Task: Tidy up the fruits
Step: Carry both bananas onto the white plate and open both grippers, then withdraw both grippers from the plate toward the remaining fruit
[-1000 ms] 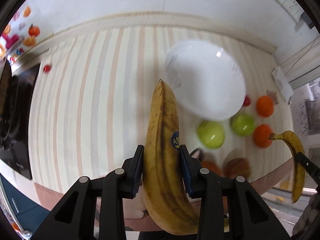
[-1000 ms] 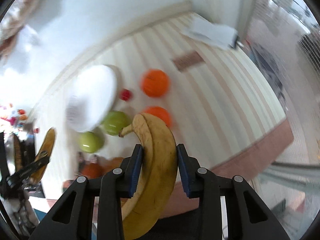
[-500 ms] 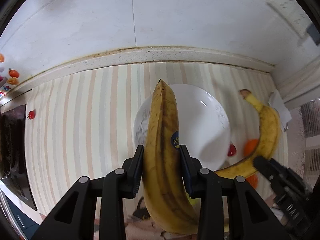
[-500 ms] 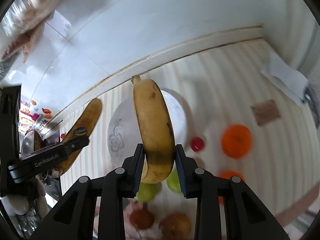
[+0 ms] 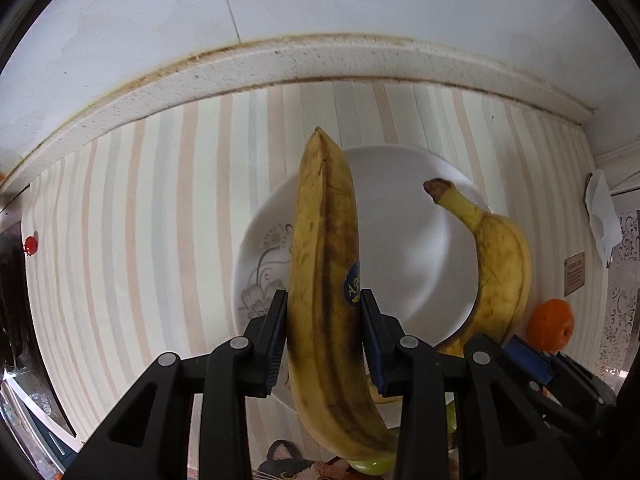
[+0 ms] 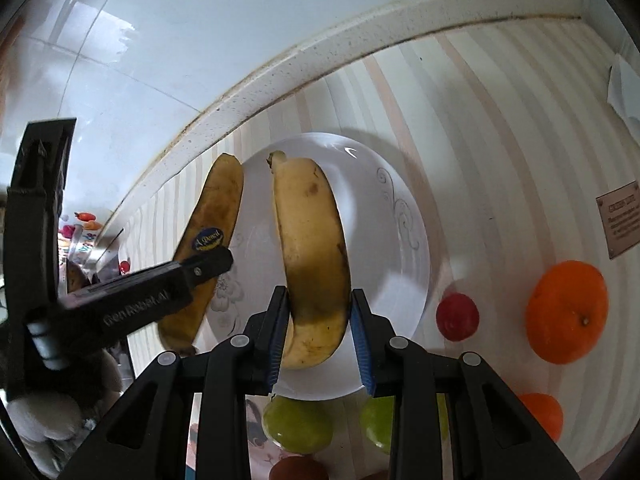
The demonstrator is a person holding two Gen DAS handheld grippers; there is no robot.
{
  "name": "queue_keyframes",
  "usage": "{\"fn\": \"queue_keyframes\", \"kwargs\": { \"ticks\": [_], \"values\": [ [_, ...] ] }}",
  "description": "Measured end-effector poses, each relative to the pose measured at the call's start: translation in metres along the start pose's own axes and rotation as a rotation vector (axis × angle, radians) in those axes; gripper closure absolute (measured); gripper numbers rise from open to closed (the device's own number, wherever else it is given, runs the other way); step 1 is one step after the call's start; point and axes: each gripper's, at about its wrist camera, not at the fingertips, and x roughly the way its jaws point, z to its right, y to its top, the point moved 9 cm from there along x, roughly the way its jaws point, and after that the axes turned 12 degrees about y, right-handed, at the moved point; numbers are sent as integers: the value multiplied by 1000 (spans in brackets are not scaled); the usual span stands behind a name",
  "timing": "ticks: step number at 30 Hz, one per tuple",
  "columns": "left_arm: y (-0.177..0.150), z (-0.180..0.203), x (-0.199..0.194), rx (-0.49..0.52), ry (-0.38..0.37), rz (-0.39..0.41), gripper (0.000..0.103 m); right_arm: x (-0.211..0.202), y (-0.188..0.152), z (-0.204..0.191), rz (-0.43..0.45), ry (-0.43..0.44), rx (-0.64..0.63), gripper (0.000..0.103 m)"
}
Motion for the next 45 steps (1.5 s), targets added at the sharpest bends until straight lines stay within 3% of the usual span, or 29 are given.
{"fn": "queue_keyframes", "kwargs": {
  "ticks": [14,19,20,22,23,28,30,37,45],
  "values": [
    [-14,6,29,-15,41,-36,71,-8,-1,22,27,-24,108,69],
    [-22,8,37,-23,65,-68,69,-12,-4,28,0,-56,120,66],
    [-23,8,35,-26,64,-62,69,-13,-4,28,-4,-50,123,64],
    [-23,7,28,-35,64,-52,69,-18,-5,28,-7,-72,117,48],
    [-22,5,24,-39,58,-49,68,-22,-5,27,-6,-74,111,45],
    [-25,-6,-4,-55,44,10,49,-38,-3,14,-9,-176,-14,24],
    [-29,-12,-12,-58,46,26,19,-44,-4,6,-14,-229,-85,16],
    [-54,-30,-52,-101,48,91,17,-66,-16,-16,-4,-326,-242,11],
    [-79,-41,-98,-132,50,183,17,-96,-35,-45,44,-318,-307,10]
  ]
}}
